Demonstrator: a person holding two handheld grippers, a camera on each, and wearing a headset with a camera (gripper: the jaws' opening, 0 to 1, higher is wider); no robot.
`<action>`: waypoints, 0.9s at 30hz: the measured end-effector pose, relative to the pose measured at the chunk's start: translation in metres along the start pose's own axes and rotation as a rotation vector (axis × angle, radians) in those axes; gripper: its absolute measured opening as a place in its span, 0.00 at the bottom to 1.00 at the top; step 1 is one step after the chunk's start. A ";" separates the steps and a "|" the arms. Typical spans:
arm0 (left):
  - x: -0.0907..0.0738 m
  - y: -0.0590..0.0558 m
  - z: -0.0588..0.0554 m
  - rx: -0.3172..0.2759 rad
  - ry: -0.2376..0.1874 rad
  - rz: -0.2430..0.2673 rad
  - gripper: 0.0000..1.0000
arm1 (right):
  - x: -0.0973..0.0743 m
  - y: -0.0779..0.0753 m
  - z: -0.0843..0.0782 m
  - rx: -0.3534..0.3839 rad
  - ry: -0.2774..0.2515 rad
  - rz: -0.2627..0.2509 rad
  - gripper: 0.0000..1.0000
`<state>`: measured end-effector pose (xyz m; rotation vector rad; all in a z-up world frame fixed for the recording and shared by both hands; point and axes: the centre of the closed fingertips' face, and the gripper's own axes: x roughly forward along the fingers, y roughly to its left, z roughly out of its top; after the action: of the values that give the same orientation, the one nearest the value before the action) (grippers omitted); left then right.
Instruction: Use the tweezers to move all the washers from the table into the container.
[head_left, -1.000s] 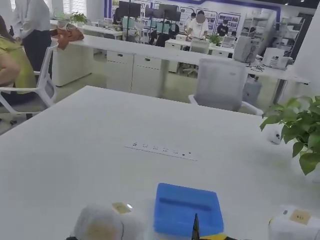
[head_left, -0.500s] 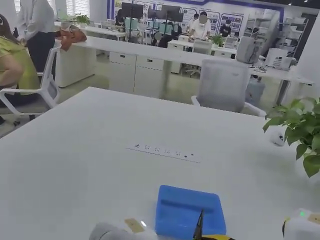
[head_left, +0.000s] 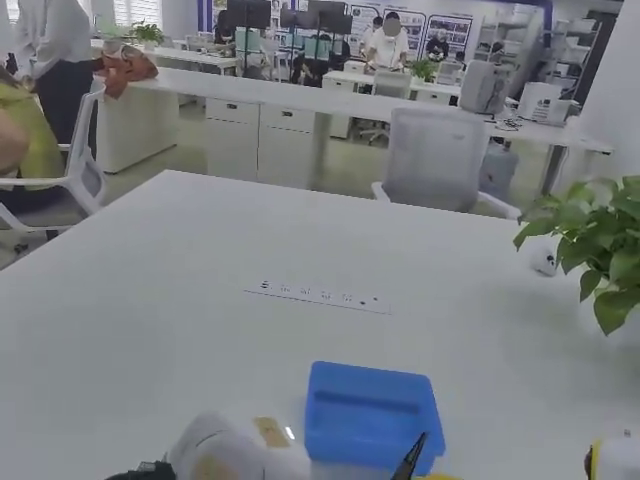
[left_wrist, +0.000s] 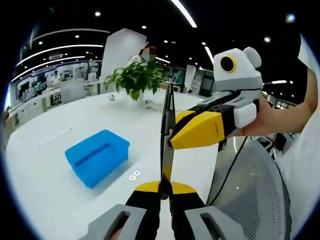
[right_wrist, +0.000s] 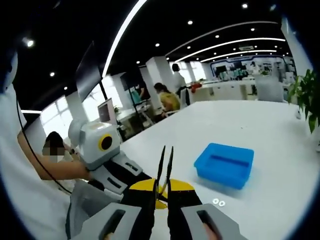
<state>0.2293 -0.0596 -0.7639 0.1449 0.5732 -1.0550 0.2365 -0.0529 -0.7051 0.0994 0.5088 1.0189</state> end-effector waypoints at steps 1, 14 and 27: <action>0.000 0.000 0.000 0.005 0.007 -0.009 0.02 | -0.001 0.000 -0.001 -0.002 0.004 -0.002 0.04; 0.001 0.015 -0.027 0.280 0.274 0.053 0.00 | -0.013 0.014 -0.002 -0.384 0.209 -0.009 0.07; 0.000 0.000 -0.029 0.413 0.363 -0.050 0.00 | 0.012 -0.009 -0.068 -0.744 0.634 0.174 0.17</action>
<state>0.2185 -0.0480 -0.7884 0.6983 0.6802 -1.1959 0.2182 -0.0579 -0.7721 -0.8777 0.6645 1.3545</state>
